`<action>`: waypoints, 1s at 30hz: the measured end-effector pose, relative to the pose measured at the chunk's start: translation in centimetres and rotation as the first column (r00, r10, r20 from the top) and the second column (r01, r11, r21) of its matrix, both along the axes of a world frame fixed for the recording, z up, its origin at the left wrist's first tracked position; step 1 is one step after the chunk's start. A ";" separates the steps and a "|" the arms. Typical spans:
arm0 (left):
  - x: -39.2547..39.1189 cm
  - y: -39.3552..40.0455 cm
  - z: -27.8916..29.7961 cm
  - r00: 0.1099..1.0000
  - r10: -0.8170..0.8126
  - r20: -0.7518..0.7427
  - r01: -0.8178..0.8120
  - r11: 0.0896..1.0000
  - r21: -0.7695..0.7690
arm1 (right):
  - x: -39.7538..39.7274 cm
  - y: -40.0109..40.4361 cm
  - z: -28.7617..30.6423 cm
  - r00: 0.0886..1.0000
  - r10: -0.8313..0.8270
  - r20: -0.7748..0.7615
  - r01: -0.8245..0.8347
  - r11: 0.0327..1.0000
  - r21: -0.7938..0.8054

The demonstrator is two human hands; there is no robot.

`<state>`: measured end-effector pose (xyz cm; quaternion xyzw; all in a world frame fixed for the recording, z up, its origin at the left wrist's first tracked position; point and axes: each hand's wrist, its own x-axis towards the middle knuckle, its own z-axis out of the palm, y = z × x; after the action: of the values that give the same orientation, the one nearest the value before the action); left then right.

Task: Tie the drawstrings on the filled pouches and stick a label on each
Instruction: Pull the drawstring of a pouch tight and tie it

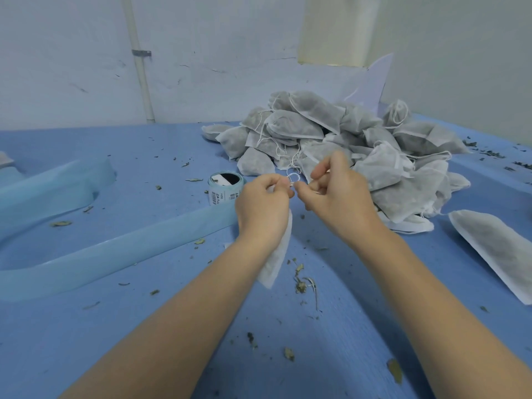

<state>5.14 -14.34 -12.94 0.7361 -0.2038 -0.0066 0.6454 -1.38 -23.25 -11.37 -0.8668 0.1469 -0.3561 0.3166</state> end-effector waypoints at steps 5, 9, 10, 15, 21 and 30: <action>0.2 0.3 0.1 0.993 -0.030 -0.116 0.013 0.989 -0.146 | -0.1 -0.9 -0.3 0.988 0.092 -0.126 -0.051 0.953 0.297; 0.0 0.6 0.4 0.967 -0.134 -0.215 0.076 0.963 -0.258 | -0.3 -1.7 -0.3 0.968 0.226 -0.109 -0.129 0.820 0.558; -0.1 0.6 0.5 0.955 -0.176 -0.238 0.104 0.952 -0.288 | -0.4 -1.8 -0.2 0.967 0.236 -0.095 -0.139 0.803 0.580; -0.7 0.5 0.9 0.956 -0.216 -0.199 0.168 0.957 -0.235 | -0.5 -2.2 0.4 0.980 0.191 -0.057 -0.119 0.788 0.604; -1.7 0.0 0.1 0.992 -0.011 0.129 0.011 1.000 0.005 | -0.3 -2.2 1.0 0.975 0.215 0.060 -0.165 0.513 0.843; -1.7 -0.3 -0.3 0.983 0.038 0.179 -0.046 0.998 0.042 | -0.3 -1.5 1.1 0.989 0.142 0.028 -0.109 0.603 0.790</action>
<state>3.41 -14.68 -13.20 0.7526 -0.2449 0.0680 0.6075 -1.69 -24.80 -10.22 -0.6537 0.2334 -0.2155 0.6869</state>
